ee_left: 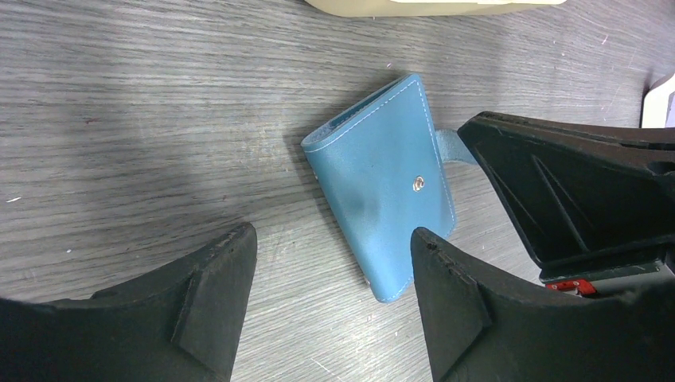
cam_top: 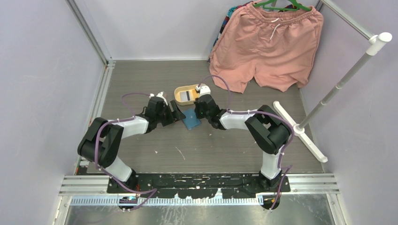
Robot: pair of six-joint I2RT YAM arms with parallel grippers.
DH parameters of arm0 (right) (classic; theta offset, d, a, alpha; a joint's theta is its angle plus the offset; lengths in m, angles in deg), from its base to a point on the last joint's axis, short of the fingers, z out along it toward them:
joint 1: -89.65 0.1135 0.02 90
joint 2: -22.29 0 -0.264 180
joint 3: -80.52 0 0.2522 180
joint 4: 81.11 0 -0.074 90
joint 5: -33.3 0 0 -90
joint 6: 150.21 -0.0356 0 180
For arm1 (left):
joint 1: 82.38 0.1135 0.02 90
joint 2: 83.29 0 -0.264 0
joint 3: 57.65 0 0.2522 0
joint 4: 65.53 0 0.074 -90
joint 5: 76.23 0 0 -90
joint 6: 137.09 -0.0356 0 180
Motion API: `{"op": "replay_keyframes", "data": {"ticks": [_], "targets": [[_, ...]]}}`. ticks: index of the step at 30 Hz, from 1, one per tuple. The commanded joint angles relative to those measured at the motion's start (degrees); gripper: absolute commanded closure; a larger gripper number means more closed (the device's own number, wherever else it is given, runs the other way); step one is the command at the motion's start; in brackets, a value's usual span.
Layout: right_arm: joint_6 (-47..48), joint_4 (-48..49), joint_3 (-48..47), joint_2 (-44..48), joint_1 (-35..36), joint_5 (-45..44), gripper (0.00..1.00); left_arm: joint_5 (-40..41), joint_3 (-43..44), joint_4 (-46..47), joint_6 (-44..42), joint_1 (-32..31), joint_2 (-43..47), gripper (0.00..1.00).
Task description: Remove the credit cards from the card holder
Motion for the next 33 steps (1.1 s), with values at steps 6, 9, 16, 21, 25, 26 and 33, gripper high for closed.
{"op": "replay_keyframes", "data": {"ticks": [6,9,16,21,25,26,33], "targets": [[0.73,-2.48,-0.75,7.60,-0.43,-2.86,0.99,-2.24,-2.05,2.21,2.05,-0.03,-2.20,0.27],[0.49,-4.53,-1.33,10.51,-0.44,-2.27,0.99,-3.29,-2.60,5.93,3.80,-0.04,-3.31,0.27],[-2.27,-6.44,-0.11,15.44,-0.43,0.61,0.99,-6.50,-2.66,13.92,7.81,-0.03,-7.44,0.27],[-3.31,-6.73,2.05,16.78,-0.50,1.37,0.99,-8.27,-3.04,20.40,10.91,-0.03,-10.85,0.27],[-3.90,-6.48,4.39,17.34,-0.58,0.93,0.99,-10.12,-3.90,27.29,13.75,-0.06,-13.87,0.28],[-3.97,-6.41,5.00,17.47,-0.53,0.48,0.99,-10.53,-4.03,28.45,14.32,-0.13,-14.43,0.29],[-4.56,-6.52,8.00,19.60,-1.10,-2.68,0.99,-12.06,-5.78,33.99,16.19,-0.16,-14.26,0.33]]}}
